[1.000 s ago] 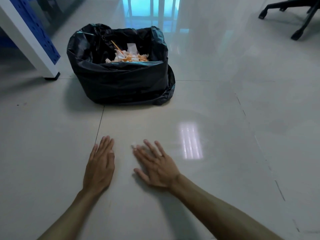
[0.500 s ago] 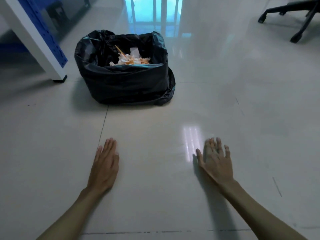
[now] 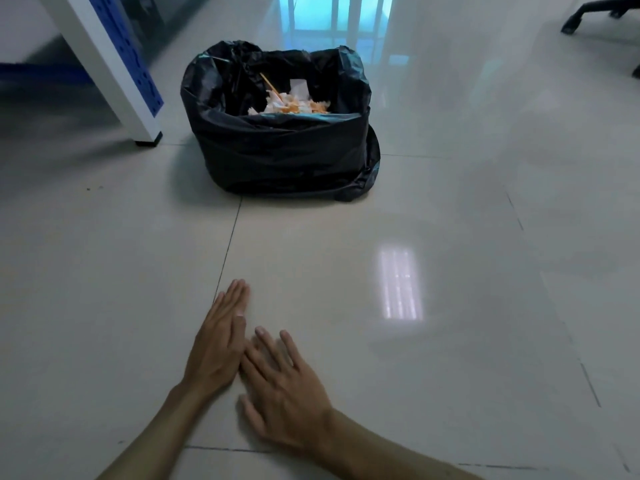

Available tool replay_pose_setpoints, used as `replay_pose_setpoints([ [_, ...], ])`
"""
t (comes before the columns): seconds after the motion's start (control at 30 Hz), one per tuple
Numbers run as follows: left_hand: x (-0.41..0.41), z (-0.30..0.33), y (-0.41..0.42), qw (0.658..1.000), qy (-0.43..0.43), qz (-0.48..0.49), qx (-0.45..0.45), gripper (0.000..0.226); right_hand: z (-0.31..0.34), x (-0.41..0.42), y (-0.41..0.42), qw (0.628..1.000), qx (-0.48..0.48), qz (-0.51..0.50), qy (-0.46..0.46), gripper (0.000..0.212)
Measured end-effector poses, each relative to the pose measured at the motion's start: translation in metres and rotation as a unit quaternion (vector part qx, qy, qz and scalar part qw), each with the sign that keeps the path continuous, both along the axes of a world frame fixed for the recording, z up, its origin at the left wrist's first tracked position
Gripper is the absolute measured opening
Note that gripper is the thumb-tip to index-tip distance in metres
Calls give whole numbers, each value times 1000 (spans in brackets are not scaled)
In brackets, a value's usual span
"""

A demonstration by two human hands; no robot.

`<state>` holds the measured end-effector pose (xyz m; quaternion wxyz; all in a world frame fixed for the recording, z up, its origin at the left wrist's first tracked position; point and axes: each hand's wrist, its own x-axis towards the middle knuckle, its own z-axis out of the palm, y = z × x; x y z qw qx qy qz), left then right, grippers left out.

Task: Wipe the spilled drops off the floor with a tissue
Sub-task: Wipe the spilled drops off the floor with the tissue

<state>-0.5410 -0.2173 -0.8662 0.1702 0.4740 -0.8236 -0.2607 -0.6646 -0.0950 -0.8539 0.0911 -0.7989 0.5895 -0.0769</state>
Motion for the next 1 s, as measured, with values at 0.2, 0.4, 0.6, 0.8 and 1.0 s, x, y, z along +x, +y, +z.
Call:
replay_pose_setpoints([
  [0.2,0,1,1,999,-32,3,-34,61,-3,-58,47,999,-37,-14,6,65],
  [0.4,-2,5,5,999,-37,26,-19,61,7,-176,54,960,37,-268,74,73],
  [0.6,-9,7,8,997,-75,15,-31,68,21,-266,87,868,103,-478,88,88],
  [0.8,-12,11,11,995,-86,14,-38,70,18,-177,60,925,35,-376,49,91],
  [1.0,-55,8,33,990,-114,82,-12,80,4,-60,45,991,-3,-135,-13,79],
])
